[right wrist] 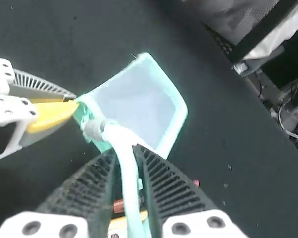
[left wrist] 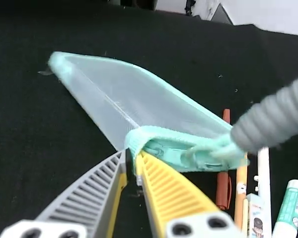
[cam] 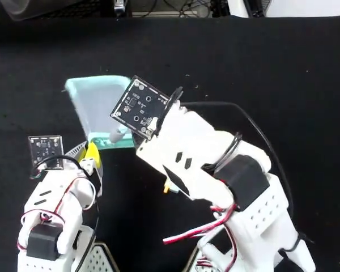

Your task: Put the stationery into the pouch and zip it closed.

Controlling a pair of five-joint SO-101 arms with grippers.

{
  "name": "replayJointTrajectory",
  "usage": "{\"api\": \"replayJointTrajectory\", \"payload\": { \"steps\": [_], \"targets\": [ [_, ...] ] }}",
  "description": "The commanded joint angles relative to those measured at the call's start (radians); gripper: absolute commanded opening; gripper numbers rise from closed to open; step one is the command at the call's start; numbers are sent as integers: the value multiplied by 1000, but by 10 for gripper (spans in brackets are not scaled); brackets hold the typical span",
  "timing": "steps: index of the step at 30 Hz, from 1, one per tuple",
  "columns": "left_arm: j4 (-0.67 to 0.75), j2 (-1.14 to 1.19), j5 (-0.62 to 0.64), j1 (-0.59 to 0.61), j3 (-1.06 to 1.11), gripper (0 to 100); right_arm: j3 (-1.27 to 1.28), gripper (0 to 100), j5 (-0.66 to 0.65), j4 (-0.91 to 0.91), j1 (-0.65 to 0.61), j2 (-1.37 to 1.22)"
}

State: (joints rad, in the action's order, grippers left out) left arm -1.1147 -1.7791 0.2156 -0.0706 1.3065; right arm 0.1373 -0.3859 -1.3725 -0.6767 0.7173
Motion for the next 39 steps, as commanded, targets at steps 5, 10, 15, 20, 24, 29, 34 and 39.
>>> {"api": "replayJointTrajectory", "payload": {
  "steps": [5, 10, 15, 20, 24, 29, 34, 39],
  "targets": [
    [48, 2, 11, -1, -105, 28, -51, 11, -8, -28, 12, 194],
    [51, 3, 11, -1, -214, 28, -59, 11, -8, -41, 8, 223],
    [17, 5, 11, -1, -302, 28, -142, 11, -8, -46, 8, 223],
    [-81, 12, 12, -1, -369, 28, -242, 11, -8, -95, 8, 202],
    [-87, 21, 12, -1, -381, 28, -246, 11, -8, -110, 8, 148],
    [-87, 176, 12, 1, -383, 28, -246, 11, -8, -77, 14, 61],
    [-103, 393, 8, 1, -466, 30, -248, 11, -8, -84, 15, 48],
    [-222, 568, 5, -1, -621, 81, -240, 11, -14, -114, 84, 47]
  ]
}}
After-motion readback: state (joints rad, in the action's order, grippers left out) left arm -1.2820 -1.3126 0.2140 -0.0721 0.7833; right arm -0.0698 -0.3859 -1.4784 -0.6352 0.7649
